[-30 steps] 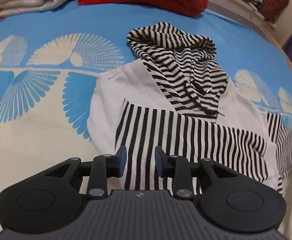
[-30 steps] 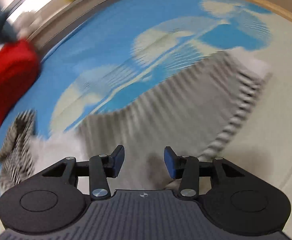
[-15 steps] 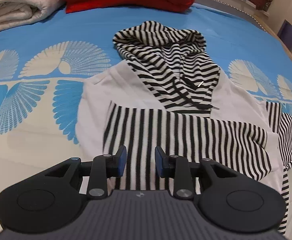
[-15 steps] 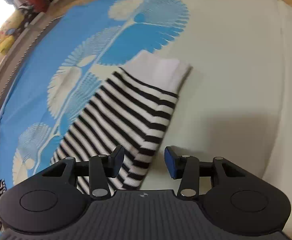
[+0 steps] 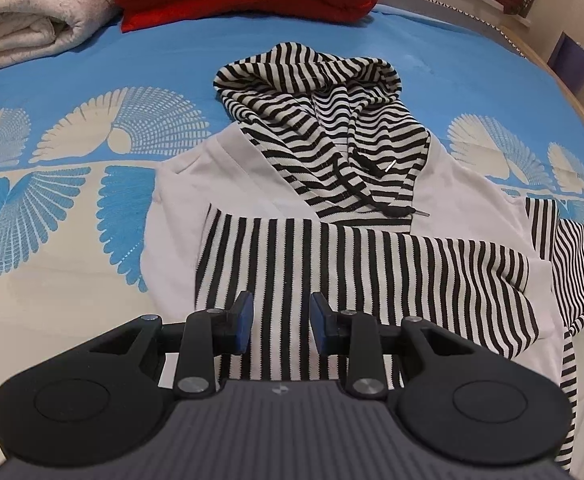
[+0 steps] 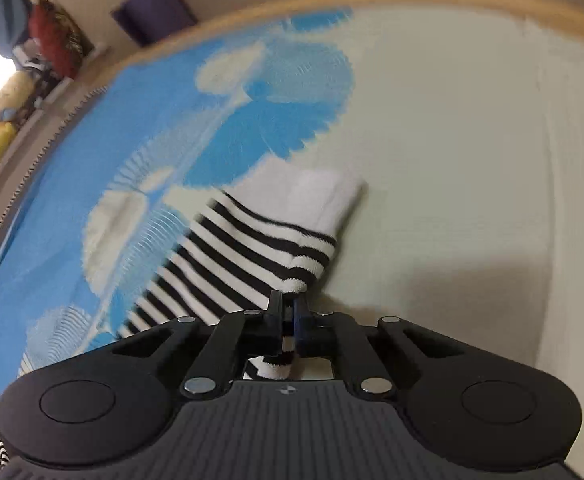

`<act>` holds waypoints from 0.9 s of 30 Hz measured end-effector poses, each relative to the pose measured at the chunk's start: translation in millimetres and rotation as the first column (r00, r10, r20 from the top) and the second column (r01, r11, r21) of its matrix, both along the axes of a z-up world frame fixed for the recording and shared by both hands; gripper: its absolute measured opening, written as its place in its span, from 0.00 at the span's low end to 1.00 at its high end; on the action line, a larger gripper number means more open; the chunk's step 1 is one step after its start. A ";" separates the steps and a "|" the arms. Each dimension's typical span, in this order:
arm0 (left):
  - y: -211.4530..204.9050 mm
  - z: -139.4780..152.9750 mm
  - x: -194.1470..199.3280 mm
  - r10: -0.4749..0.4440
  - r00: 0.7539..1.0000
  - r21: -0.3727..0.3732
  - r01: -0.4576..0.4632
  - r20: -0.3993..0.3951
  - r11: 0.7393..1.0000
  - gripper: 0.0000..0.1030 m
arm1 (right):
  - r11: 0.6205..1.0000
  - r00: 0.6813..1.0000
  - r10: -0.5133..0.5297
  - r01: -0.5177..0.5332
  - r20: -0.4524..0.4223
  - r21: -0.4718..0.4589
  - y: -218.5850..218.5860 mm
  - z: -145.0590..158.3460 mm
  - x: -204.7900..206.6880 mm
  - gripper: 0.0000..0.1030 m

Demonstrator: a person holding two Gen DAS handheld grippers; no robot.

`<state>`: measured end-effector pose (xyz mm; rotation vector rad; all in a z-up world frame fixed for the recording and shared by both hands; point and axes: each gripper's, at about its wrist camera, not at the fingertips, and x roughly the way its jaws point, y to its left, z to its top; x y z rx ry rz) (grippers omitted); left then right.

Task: Fold small clothes

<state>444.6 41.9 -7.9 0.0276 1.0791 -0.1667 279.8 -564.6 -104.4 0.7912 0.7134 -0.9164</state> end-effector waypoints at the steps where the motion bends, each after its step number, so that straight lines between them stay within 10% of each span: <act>1: 2.1 0.8 -0.1 0.004 1.000 -0.001 -0.004 0.001 1.000 0.33 | 0.998 0.999 0.035 -0.034 0.008 -0.056 11.3 12.2 7.8 0.04; 4: 9.6 4.4 -1.3 0.016 1.000 -0.008 -0.016 0.004 1.000 0.33 | 0.957 0.976 0.212 -0.196 0.052 -0.215 65.2 48.3 35.2 0.03; 7: 17.0 8.1 -3.2 0.026 1.000 -0.018 -0.026 0.010 1.000 0.33 | 0.859 0.878 0.464 -0.411 0.121 -0.306 142.5 78.3 58.9 0.03; 9: 22.5 10.9 -3.8 0.038 0.999 -0.026 -0.038 0.011 0.999 0.33 | 0.738 0.732 0.660 -0.590 0.168 -0.329 204.6 90.6 69.4 0.03; 13: 36.7 17.2 -1.1 0.078 0.997 -0.061 -0.077 0.013 0.995 0.33 | 0.314 0.260 0.926 -0.933 0.273 -0.178 323.3 83.5 75.6 0.04; 15: 41.5 20.3 0.7 0.096 0.995 -0.082 -0.095 0.011 0.992 0.33 | 0.199 0.168 0.948 -0.976 0.269 -0.091 356.9 72.7 70.5 0.11; 17: 45.1 22.1 1.4 0.109 0.994 -0.099 -0.108 0.007 0.989 0.33 | 0.197 0.192 0.953 -0.980 0.233 0.001 371.0 65.8 68.0 0.15; 23: 46.3 18.1 2.0 0.128 0.992 -0.122 -0.129 -0.017 0.984 0.33 | 0.491 0.509 0.853 -0.857 0.113 0.155 338.1 94.5 69.6 0.32; 27: 38.1 8.0 4.4 0.131 0.990 -0.133 -0.136 -0.044 0.982 0.33 | 0.562 0.568 0.812 -0.823 0.134 0.087 311.8 92.8 61.3 0.36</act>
